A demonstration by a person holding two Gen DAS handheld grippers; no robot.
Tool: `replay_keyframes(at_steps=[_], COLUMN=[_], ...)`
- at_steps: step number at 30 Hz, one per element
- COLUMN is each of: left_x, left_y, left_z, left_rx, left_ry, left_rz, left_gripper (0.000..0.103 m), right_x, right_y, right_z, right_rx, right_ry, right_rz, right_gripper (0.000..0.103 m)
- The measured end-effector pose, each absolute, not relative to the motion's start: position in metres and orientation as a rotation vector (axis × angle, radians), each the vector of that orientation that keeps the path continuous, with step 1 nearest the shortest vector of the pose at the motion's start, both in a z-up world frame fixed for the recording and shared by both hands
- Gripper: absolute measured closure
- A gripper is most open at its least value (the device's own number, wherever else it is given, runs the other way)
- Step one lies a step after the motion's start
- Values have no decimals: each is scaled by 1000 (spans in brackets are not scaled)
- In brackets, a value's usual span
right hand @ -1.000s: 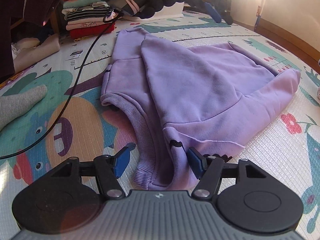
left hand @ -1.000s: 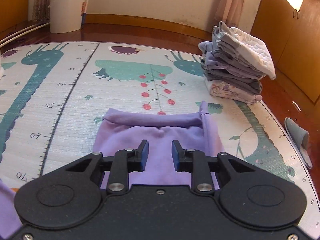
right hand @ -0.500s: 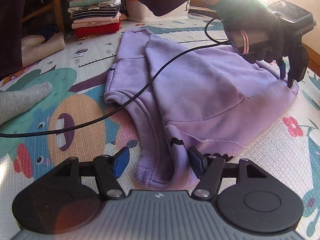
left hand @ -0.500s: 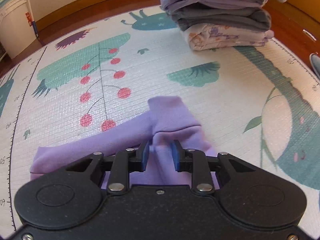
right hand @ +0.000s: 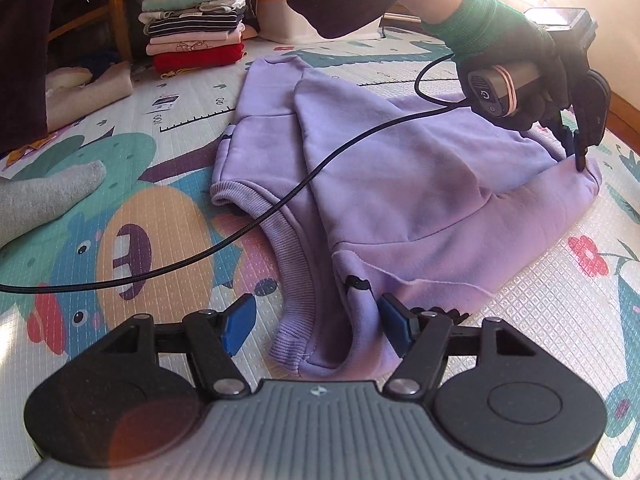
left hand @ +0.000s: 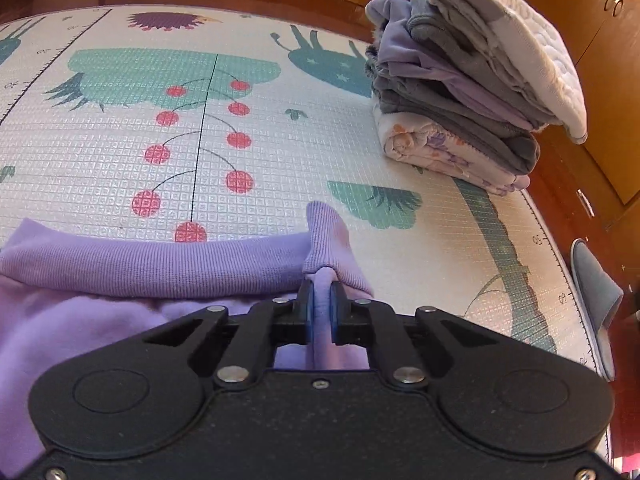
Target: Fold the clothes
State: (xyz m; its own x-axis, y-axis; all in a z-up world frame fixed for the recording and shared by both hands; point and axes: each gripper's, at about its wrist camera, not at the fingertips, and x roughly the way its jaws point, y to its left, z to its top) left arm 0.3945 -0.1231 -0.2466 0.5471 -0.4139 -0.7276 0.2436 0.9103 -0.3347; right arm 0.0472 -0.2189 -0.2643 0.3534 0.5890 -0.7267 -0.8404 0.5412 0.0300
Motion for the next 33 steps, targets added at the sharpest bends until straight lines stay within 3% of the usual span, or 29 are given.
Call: replay_keyframes(at_steps=[7,15,19,26,27,28,29,31,33], left_x=[388,387,380,412,415,419,423,428,409], left_y=[-104,-115,-118,-152,-146,-139,-134,-128,-125], left_z=[-268,-263,-240,-265,-271,-278,-276,-266,-242], left_rx=[-197,-6,41,149,144,135,96,69,71], left_ry=[907,871,771,858,852,841,864,881,793], left_rz=[-300,-276,-267,-342,-312,-284,-270,-254,-294], left_gripper=[98,83,83,83,74,54,50,64,64], right_x=[47,45,46,46,46,47,47,47,47], right_y=[-219,-216,-217,-220,-220,-220,-220,-220,-220], right_z=[-265,-266,-265,-264,-264,-264,-264,-265,-265], right_rx=[-395,-411,-404,-395,-392,-389,-385,-376,-374], right_ry=[756,754,754,759,760,762,763,763,762], right_rz=[968,974,979,978,978,977,976,975,971], right_gripper=[35,29,29,29,29,29,29,29,29])
